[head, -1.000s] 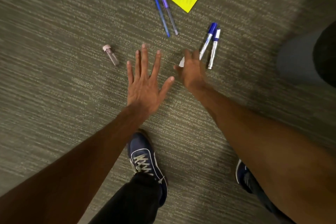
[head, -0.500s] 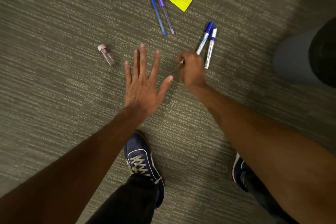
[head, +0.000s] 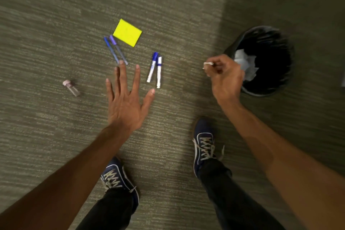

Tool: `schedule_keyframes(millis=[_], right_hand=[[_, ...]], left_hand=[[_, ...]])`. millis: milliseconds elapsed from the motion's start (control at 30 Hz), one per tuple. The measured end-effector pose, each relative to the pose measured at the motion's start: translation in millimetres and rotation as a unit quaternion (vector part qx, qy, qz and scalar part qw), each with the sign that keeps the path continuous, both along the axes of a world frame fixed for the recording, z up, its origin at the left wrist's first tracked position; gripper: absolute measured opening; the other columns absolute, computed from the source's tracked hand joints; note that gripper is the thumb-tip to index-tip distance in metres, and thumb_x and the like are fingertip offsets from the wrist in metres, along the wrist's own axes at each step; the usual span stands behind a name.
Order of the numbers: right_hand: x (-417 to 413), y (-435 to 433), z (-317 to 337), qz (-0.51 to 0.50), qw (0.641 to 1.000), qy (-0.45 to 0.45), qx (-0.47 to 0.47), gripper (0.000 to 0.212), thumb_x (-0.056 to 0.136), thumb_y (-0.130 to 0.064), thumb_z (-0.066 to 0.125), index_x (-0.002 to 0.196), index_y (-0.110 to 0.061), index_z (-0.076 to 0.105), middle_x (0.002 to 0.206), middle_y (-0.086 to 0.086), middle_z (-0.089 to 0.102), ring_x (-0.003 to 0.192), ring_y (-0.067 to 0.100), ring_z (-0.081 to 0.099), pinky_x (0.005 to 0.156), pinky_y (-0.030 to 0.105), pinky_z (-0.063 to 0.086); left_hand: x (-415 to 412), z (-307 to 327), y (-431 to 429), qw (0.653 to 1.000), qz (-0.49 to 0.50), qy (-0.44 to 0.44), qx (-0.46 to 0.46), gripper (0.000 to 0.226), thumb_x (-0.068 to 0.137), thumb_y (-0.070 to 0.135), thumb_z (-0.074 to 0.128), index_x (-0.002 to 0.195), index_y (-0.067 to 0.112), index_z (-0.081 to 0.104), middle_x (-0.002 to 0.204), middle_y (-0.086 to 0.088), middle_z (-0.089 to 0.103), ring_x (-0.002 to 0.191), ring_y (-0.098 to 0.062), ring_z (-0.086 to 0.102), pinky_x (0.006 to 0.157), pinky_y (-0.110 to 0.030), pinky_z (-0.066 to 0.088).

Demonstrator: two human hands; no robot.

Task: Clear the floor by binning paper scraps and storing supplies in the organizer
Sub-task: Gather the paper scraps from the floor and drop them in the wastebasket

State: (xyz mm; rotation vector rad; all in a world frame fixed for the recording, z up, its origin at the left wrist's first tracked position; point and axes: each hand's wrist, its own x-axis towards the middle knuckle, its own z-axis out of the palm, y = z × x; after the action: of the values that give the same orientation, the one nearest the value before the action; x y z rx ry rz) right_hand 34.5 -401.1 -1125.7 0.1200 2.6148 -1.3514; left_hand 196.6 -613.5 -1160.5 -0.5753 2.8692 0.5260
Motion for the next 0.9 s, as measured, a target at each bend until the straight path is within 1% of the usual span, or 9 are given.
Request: schedule_keyframes(millis=[133, 300, 467, 533, 600, 667, 733, 833, 900], right_hand=[[-30.2, 61.4, 17.6, -0.074, 0.994, 0.000, 0.075, 0.012, 0.085, 0.001, 0.069, 0.092, -0.007, 0.074, 0.085, 0.016, 0.076, 0.075, 0.020, 0.071, 0.076, 0.033, 0.057], [-58.4, 114.1, 4.6, -0.096, 0.983, -0.017, 0.154, 0.012, 0.083, -0.006, 0.073, 0.094, -0.009, 0.075, 0.090, 0.009, 0.076, 0.087, 0.021, 0.072, 0.084, 0.038, 0.057], [-77.9, 139.0, -23.8, -0.069, 0.975, -0.039, 0.206, 0.016, 0.084, -0.008, 0.069, 0.098, -0.012, 0.077, 0.093, 0.011, 0.077, 0.084, 0.017, 0.066, 0.074, 0.017, 0.045], [-83.8, 144.9, -30.5, -0.023, 0.969, -0.075, 0.233, 0.022, 0.086, -0.013, 0.070, 0.108, -0.014, 0.075, 0.106, 0.011, 0.075, 0.097, 0.021, 0.067, 0.086, 0.022, 0.046], [-86.7, 147.1, -32.3, 0.014, 0.963, -0.089, 0.255, 0.026, 0.088, -0.016, 0.071, 0.113, -0.012, 0.072, 0.114, 0.013, 0.073, 0.107, 0.030, 0.067, 0.096, 0.036, 0.052], [-85.7, 146.7, -29.4, 0.036, 0.960, -0.065, 0.269, 0.027, 0.087, -0.017, 0.070, 0.114, -0.012, 0.070, 0.114, 0.013, 0.072, 0.105, 0.033, 0.068, 0.090, 0.044, 0.057], [-82.2, 143.7, -23.1, 0.057, 0.956, -0.028, 0.286, 0.035, 0.089, -0.019, 0.068, 0.123, -0.013, 0.065, 0.124, 0.012, 0.067, 0.111, 0.033, 0.065, 0.090, 0.044, 0.057], [-75.3, 132.1, -8.5, 0.077, 0.956, 0.010, 0.284, 0.051, 0.093, -0.025, 0.064, 0.142, -0.015, 0.053, 0.147, 0.009, 0.051, 0.133, 0.029, 0.052, 0.103, 0.043, 0.048], [-65.9, 119.9, 5.6, 0.094, 0.956, 0.047, 0.274, 0.053, 0.094, -0.026, 0.061, 0.145, -0.015, 0.050, 0.149, 0.008, 0.048, 0.136, 0.027, 0.047, 0.106, 0.044, 0.045]], left_hand=[[-20.4, 14.5, 25.6, 1.000, -0.025, 0.007, -0.001, 0.075, 0.100, 0.065, 0.026, 0.162, 0.024, 0.011, 0.168, -0.018, 0.000, 0.156, -0.036, 0.008, 0.123, -0.060, 0.013], [-38.5, 15.6, 46.9, 0.999, -0.036, -0.002, -0.003, 0.075, 0.101, 0.066, 0.022, 0.162, 0.024, 0.009, 0.168, -0.016, 0.000, 0.156, -0.035, 0.008, 0.123, -0.060, 0.014], [-45.6, 13.1, 58.7, 0.999, -0.040, -0.014, -0.012, 0.076, 0.101, 0.066, 0.020, 0.162, 0.022, 0.007, 0.169, -0.017, 0.000, 0.156, -0.034, 0.005, 0.123, -0.060, 0.012], [-46.4, 12.2, 61.6, 0.999, -0.038, -0.023, -0.011, 0.076, 0.100, 0.065, 0.019, 0.162, 0.022, 0.007, 0.168, -0.018, -0.002, 0.156, -0.035, 0.004, 0.123, -0.061, 0.012], [-46.7, 11.4, 64.6, 0.999, -0.033, -0.032, -0.010, 0.077, 0.100, 0.066, 0.019, 0.162, 0.023, 0.006, 0.168, -0.019, -0.004, 0.156, -0.036, 0.003, 0.123, -0.061, 0.011], [-46.5, 10.9, 66.4, 0.999, -0.031, -0.039, -0.011, 0.077, 0.099, 0.066, 0.018, 0.162, 0.023, 0.005, 0.168, -0.019, -0.006, 0.156, -0.036, 0.003, 0.123, -0.061, 0.012], [-47.1, 11.7, 67.7, 0.998, -0.032, -0.045, -0.015, 0.077, 0.099, 0.067, 0.017, 0.162, 0.023, 0.004, 0.168, -0.020, -0.006, 0.156, -0.037, 0.003, 0.123, -0.062, 0.013], [-49.4, 16.4, 68.3, 0.998, -0.027, -0.054, -0.017, 0.077, 0.100, 0.067, 0.016, 0.162, 0.024, 0.002, 0.168, -0.019, -0.007, 0.156, -0.036, 0.002, 0.123, -0.061, 0.013], [-49.5, 21.3, 66.3, 0.998, -0.021, -0.057, -0.014, 0.077, 0.100, 0.066, 0.018, 0.162, 0.024, 0.002, 0.168, -0.018, -0.007, 0.156, -0.035, 0.001, 0.123, -0.061, 0.013]])
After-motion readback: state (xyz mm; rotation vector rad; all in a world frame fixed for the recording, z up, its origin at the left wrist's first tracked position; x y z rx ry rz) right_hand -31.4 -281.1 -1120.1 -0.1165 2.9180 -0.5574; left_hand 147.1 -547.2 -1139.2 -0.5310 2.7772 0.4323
